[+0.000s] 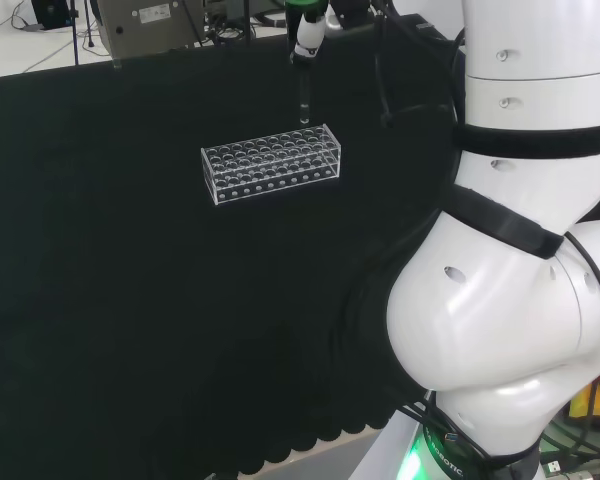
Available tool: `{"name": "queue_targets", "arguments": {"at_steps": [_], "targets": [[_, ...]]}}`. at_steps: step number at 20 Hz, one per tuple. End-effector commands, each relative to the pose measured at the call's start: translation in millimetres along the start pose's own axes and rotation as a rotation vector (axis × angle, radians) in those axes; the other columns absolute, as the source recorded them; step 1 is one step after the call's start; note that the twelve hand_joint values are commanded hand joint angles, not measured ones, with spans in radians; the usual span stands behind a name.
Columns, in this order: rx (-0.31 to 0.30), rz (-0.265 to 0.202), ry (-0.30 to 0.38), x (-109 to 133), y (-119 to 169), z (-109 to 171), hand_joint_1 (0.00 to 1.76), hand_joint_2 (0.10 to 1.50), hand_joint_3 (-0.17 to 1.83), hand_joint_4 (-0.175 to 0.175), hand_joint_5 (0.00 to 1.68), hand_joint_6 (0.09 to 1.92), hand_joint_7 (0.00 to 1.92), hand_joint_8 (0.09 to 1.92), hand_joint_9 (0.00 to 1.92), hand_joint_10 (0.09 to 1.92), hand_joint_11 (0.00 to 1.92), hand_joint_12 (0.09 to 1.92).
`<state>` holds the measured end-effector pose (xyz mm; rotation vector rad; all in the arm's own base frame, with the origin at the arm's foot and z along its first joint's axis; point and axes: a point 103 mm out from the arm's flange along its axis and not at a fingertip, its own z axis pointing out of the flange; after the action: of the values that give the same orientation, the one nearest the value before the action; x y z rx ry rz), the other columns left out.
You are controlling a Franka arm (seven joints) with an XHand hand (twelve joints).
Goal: Shake the test tube.
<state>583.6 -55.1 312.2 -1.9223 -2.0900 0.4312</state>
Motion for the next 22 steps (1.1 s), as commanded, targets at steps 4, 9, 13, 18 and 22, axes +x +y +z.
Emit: {"name": "queue_targets", "arguments": {"at_steps": [4,9,13,18,22], "targets": [[-0.047,-0.023,0.019,13,-23,-34,1.42,0.97,0.00,-0.175,1.31,0.24,1.35,0.75,1.38,0.16,0.80,1.18],[-0.049,-0.054,0.037,29,-24,-34,1.42,0.97,0.00,-0.175,1.31,0.22,1.35,0.75,1.37,0.17,0.80,1.18],[-0.057,-0.091,0.054,51,-21,-37,1.42,0.97,0.00,-0.175,1.32,0.19,1.35,0.76,1.37,0.18,0.80,1.18],[-0.067,-0.150,0.074,82,-15,-41,1.42,0.97,0.00,-0.175,1.32,0.19,1.35,0.77,1.37,0.18,0.80,1.18],[-0.077,-0.178,0.075,98,-12,-44,1.42,0.97,0.00,-0.175,1.32,0.19,1.35,0.77,1.37,0.18,0.80,1.18]]}}
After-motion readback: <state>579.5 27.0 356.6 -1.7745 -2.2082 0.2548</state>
